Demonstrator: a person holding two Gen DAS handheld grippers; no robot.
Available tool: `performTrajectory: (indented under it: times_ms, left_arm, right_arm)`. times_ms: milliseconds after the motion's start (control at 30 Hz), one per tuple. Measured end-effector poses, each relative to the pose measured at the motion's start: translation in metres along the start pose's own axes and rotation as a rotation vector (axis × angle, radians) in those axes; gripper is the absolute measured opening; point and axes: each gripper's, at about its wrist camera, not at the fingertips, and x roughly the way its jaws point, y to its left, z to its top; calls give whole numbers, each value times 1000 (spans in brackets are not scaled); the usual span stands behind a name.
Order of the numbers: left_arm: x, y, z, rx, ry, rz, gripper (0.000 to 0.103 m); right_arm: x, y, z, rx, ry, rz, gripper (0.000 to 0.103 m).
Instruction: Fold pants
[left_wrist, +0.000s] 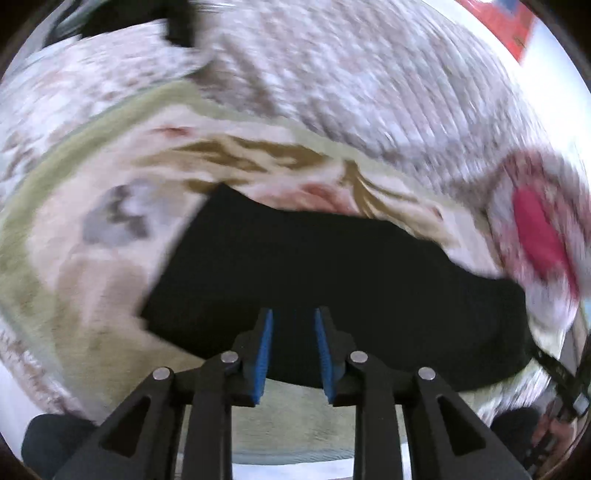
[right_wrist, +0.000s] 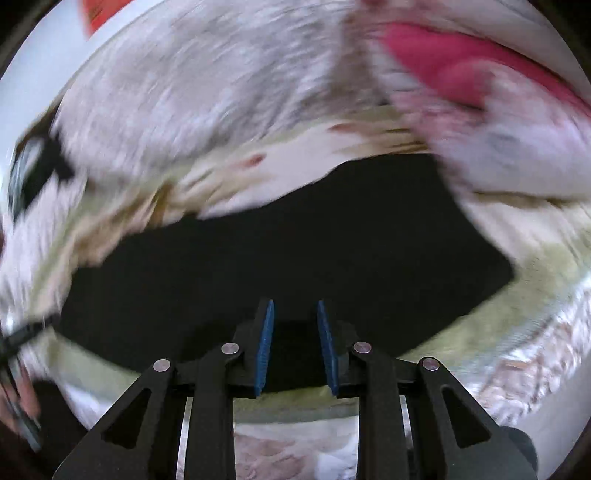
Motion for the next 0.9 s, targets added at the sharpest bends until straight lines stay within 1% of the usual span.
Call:
performTrajectory:
  times_ms: [33, 67, 100, 133, 200, 267, 400, 500, 567, 633, 700, 733, 800, 867, 900]
  left_arm:
    - [6, -5, -5, 25, 14, 6, 27]
    - [14, -10, -10, 48, 39, 12, 27]
    - [23, -12, -14, 61, 70, 25, 27]
    - [31, -13, -18, 70, 97, 41, 27]
    - [27, -20, -20, 108, 69, 66, 27]
    - [23, -27, -18, 116, 72, 54, 27]
    - [17, -41, -18, 162, 43, 60, 27]
    - [21, -47, -21, 186, 58, 60, 28]
    - [27, -47, -25, 187, 78, 59, 28]
    - [30, -47, -27, 189, 79, 64, 29]
    - [29, -48, -28, 195, 74, 66, 30]
    - [30, -48, -29, 196, 73, 65, 33]
    - [31, -50, -30, 202, 69, 65, 36]
    - [31, -52, -32, 214, 63, 71, 38]
    - [32, -53, -32, 220, 62, 71, 40]
  right_arm:
    - [14, 9, -8, -65, 47, 2, 26]
    - [25, 12, -14, -97, 90, -8, 28]
    - [29, 14, -16, -111, 94, -21, 29]
    - [27, 14, -17, -123, 69, -22, 29]
    - [26, 15, -14, -131, 81, -28, 29]
    - [20, 20, -12, -156, 68, -39, 29]
    - [9, 43, -12, -203, 29, 20, 29]
    - [22, 60, -17, -249, 61, 29, 29]
    - [34, 59, -24, -236, 97, 26, 31]
    - [34, 56, -23, -223, 88, 39, 33]
    - [33, 56, -23, -218, 95, 55, 40]
    - [34, 56, -24, -218, 98, 68, 44]
    - [35, 60, -26, -237, 98, 88, 58]
    - [35, 67, -29, -272, 100, 84, 63]
    - [36, 72, -31, -305, 100, 62, 63]
